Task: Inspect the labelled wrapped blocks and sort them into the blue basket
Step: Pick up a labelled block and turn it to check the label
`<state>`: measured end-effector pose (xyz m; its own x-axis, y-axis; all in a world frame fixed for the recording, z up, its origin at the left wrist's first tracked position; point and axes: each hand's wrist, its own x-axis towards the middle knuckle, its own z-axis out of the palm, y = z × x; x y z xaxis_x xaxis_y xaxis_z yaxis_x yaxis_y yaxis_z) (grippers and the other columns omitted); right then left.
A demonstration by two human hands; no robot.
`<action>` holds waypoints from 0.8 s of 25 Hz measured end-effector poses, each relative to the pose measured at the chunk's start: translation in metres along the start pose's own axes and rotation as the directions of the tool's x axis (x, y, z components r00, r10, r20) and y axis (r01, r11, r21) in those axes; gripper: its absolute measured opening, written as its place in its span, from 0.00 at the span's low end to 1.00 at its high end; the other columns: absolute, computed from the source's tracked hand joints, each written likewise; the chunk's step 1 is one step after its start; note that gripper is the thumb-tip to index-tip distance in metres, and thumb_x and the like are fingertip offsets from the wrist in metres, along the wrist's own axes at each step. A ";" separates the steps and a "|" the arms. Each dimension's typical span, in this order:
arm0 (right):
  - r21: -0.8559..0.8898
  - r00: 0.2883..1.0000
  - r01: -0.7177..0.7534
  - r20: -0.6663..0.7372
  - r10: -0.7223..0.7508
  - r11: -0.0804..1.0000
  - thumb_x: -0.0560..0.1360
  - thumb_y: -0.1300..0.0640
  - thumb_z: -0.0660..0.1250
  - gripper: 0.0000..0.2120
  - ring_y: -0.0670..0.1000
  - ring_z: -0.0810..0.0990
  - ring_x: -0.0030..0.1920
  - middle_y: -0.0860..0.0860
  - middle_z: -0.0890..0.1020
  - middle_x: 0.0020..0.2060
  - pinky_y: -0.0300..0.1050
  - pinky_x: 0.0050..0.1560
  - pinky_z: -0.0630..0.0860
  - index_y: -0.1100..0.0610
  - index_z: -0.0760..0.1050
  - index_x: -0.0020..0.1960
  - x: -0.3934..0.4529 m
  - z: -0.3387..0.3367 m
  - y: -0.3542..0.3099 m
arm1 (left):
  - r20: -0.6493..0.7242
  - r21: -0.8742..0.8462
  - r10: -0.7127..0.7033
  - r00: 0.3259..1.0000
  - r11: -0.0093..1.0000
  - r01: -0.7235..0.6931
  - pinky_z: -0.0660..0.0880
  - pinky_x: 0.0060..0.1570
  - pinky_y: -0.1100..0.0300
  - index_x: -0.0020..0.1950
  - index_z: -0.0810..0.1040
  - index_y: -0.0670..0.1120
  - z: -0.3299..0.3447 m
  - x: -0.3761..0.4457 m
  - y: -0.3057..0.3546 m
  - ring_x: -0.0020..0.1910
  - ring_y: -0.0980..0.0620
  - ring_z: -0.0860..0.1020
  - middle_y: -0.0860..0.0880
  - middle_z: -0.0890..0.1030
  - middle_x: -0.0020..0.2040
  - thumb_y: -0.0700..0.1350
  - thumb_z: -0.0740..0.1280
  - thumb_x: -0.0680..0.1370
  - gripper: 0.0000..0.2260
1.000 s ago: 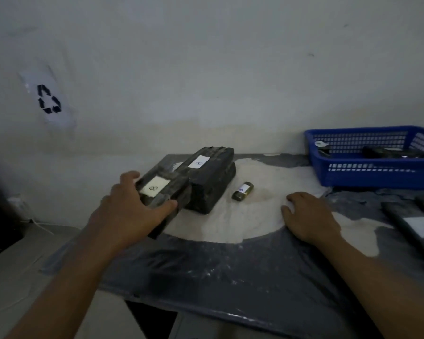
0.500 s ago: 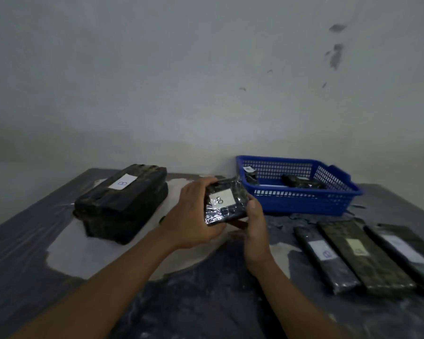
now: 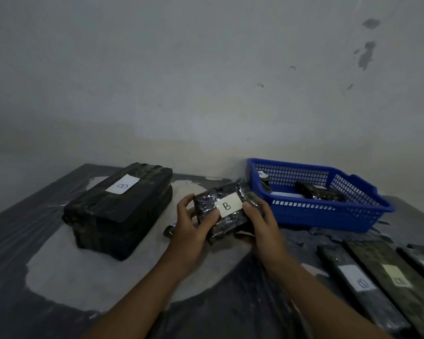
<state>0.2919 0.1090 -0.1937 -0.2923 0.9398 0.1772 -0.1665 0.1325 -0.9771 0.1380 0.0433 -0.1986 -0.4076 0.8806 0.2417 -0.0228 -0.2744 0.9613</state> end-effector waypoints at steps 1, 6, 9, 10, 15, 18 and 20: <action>-0.011 1.000 0.018 0.013 -0.018 1.000 0.80 0.50 0.68 0.16 0.52 0.87 0.54 0.53 0.85 0.59 0.50 0.52 0.84 0.46 0.75 0.67 0.002 0.003 0.001 | -0.032 -0.007 0.002 0.999 1.000 -0.002 0.79 0.43 0.68 0.71 0.67 0.53 -0.002 0.003 -0.003 0.50 0.59 0.84 0.48 0.80 0.62 0.42 0.72 0.78 0.24; 0.044 0.996 0.033 0.086 -0.036 0.999 0.72 0.49 0.70 0.23 0.50 0.87 0.52 0.50 0.87 0.54 0.42 0.47 0.83 0.46 0.74 0.67 0.005 -0.003 0.013 | -0.004 -0.075 -0.027 1.000 0.997 0.027 0.80 0.60 0.49 0.69 0.76 0.59 -0.013 0.016 -0.013 0.58 0.50 0.84 0.50 0.85 0.60 0.51 0.78 0.71 0.27; 0.088 0.990 -0.028 0.138 0.015 0.996 0.71 0.50 0.74 0.28 0.53 0.87 0.56 0.52 0.86 0.58 0.46 0.51 0.82 0.45 0.73 0.71 0.010 -0.008 0.013 | 0.066 -0.135 -0.046 0.997 0.989 0.055 0.78 0.62 0.45 0.72 0.74 0.58 -0.014 0.019 -0.014 0.59 0.44 0.84 0.46 0.85 0.60 0.50 0.76 0.71 0.30; 0.088 0.989 -0.034 0.146 0.021 0.995 0.72 0.50 0.75 0.28 0.53 0.86 0.56 0.51 0.86 0.58 0.48 0.53 0.82 0.43 0.73 0.71 0.011 -0.008 0.015 | 0.073 -0.149 -0.049 0.996 0.987 0.060 0.79 0.61 0.45 0.72 0.74 0.57 -0.014 0.019 -0.014 0.59 0.43 0.84 0.45 0.85 0.60 0.48 0.75 0.72 0.29; 0.164 0.987 -0.125 0.124 0.105 0.978 0.72 0.46 0.77 0.34 0.57 0.85 0.60 0.56 0.84 0.62 0.60 0.63 0.80 0.47 0.70 0.75 0.017 -0.011 0.018 | 0.095 -0.113 -0.025 0.995 0.993 0.036 0.81 0.52 0.52 0.73 0.72 0.54 -0.011 0.016 -0.014 0.58 0.44 0.84 0.44 0.84 0.61 0.46 0.73 0.72 0.29; 0.132 0.979 -0.157 0.154 0.137 0.979 0.72 0.47 0.78 0.33 0.59 0.86 0.58 0.59 0.84 0.62 0.61 0.63 0.80 0.49 0.71 0.74 0.017 -0.013 0.016 | 0.103 -0.129 -0.038 0.994 0.990 0.051 0.82 0.47 0.53 0.71 0.71 0.55 -0.009 0.013 -0.011 0.54 0.43 0.85 0.43 0.85 0.57 0.44 0.76 0.72 0.29; 0.115 0.972 -0.180 0.170 0.160 0.977 0.71 0.45 0.78 0.32 0.59 0.86 0.58 0.59 0.84 0.60 0.61 0.63 0.80 0.48 0.73 0.72 0.016 -0.012 0.014 | 0.097 -0.139 -0.053 0.994 0.988 0.066 0.83 0.47 0.50 0.69 0.71 0.54 -0.008 0.010 -0.009 0.52 0.42 0.86 0.42 0.85 0.56 0.46 0.76 0.72 0.27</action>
<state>0.2962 0.1295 -0.2061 -0.4709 0.8814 0.0365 -0.2181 -0.0763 -0.9729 0.1268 0.0518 -0.2056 -0.3156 0.9270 0.2025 -0.1763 -0.2670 0.9474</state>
